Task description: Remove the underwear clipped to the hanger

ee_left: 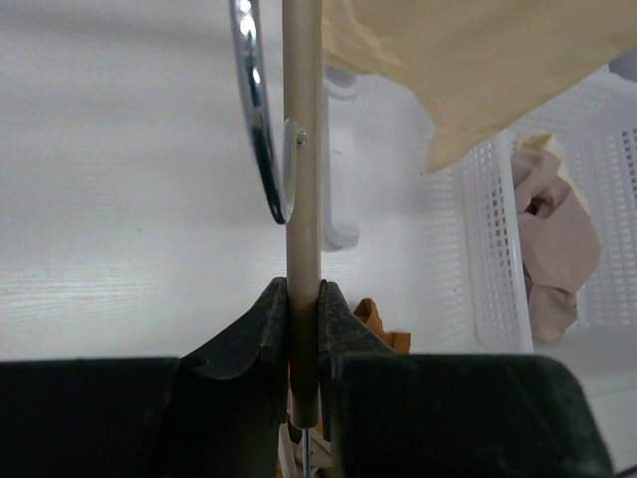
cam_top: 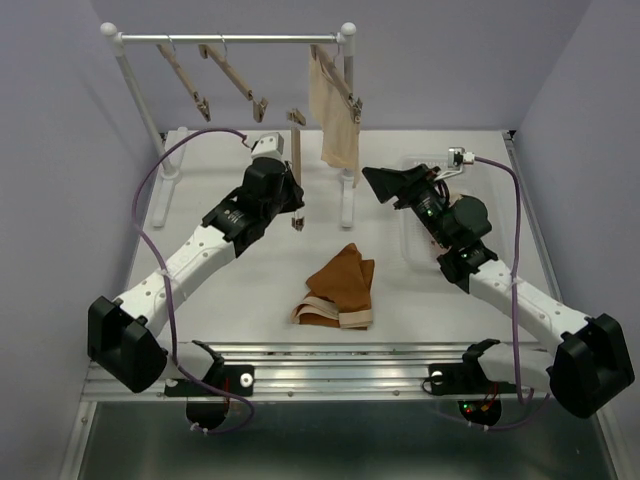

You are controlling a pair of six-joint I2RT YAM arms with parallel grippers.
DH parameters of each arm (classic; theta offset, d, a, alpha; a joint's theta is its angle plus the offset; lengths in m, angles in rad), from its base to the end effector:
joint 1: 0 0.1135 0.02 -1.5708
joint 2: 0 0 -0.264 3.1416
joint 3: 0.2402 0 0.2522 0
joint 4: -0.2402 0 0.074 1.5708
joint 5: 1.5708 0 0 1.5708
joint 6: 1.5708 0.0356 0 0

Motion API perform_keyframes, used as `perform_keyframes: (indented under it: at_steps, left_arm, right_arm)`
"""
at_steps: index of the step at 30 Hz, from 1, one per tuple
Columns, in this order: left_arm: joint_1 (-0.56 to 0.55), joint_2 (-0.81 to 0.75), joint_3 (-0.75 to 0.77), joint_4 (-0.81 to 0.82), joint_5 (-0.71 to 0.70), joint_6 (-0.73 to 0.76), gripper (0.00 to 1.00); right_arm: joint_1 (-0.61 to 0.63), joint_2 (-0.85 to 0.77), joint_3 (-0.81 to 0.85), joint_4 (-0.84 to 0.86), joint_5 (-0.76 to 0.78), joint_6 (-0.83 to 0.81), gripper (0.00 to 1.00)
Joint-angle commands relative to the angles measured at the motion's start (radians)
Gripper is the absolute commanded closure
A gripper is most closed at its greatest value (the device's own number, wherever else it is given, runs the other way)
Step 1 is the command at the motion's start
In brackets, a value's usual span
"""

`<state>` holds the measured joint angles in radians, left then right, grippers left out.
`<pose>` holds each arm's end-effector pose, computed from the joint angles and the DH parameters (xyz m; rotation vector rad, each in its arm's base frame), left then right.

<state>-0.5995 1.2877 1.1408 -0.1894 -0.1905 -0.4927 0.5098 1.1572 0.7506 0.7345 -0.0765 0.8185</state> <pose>0.2517 -0.1638 0.3545 -0.0277 1.9400 -0.5555 0.2311 0.1323 0.3487 0.1347 1.3296 1.1889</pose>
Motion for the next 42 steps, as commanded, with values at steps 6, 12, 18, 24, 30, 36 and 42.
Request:
perform_keyframes:
  at_steps: [6,12,18,24,30,36,42]
  left_arm:
    - [-0.008,0.131,0.266,-0.059,-0.164,-0.027,1.00]
    - [-0.008,0.225,0.422,-0.081,-0.175,-0.007,1.00]
    - [-0.008,0.337,0.565,-0.123,-0.185,0.026,1.00]
    - [-0.006,0.435,0.742,-0.195,-0.243,0.075,1.00]
    - [-0.002,0.505,0.878,-0.228,-0.262,0.132,1.00]
    - [0.027,0.571,0.988,-0.239,-0.256,0.163,1.00]
    - [0.052,0.616,1.109,-0.245,-0.242,0.201,1.00]
  right_arm:
    - [-0.004,-0.065,0.001,-0.053,0.130,-0.064,0.00]
    - [-0.004,-0.077,0.001,-0.063,0.141,-0.073,0.00]
    - [-0.004,-0.093,-0.004,-0.066,0.158,-0.090,0.00]
    - [-0.004,-0.111,-0.005,-0.072,0.178,-0.111,0.00]
    - [-0.004,-0.122,-0.002,-0.080,0.198,-0.139,0.00]
    - [-0.004,-0.142,-0.008,-0.080,0.216,-0.157,0.00]
    - [-0.004,-0.137,-0.004,-0.083,0.219,-0.165,0.00]
